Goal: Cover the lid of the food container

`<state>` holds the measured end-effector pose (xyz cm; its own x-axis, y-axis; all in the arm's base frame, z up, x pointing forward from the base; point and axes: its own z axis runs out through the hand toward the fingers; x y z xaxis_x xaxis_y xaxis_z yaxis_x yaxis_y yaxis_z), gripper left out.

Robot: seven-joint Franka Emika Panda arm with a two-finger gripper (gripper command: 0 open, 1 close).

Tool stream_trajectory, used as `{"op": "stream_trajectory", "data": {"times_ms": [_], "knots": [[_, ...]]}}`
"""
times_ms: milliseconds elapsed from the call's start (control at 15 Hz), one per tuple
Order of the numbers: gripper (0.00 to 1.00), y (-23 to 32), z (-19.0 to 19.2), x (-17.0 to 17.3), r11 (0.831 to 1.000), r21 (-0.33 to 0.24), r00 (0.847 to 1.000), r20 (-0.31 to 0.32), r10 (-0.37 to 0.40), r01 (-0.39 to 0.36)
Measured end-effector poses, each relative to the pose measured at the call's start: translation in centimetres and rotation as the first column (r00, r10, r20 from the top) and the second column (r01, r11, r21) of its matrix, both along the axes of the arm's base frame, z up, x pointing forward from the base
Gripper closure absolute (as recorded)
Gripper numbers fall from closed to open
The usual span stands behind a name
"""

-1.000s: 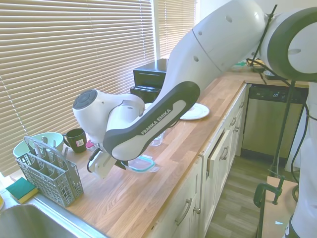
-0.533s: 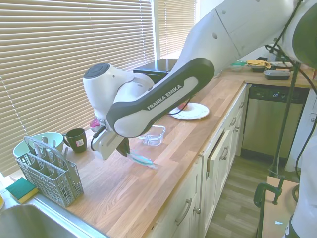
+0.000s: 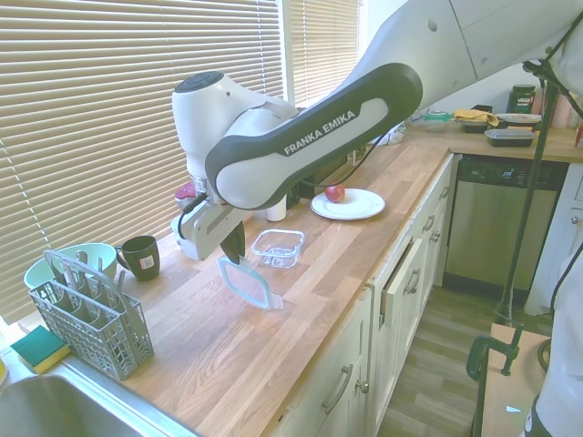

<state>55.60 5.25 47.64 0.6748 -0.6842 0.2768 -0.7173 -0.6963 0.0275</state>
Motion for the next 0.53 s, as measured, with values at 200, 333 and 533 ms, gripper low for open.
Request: {"op": "stream_trajectory", "data": {"times_ms": [200,333,533], "knots": [[1.00,-0.9,1.3,0.3,0.999,0.033,1.000,-0.007,0.004,-0.004],[1.00,-1.8,2.3,0.6,0.999,0.047,1.000,-0.004,0.000,0.001],[1.00,-3.6,3.6,1.1,0.998,0.060,1.000,-0.004,-0.012,0.012]]}}
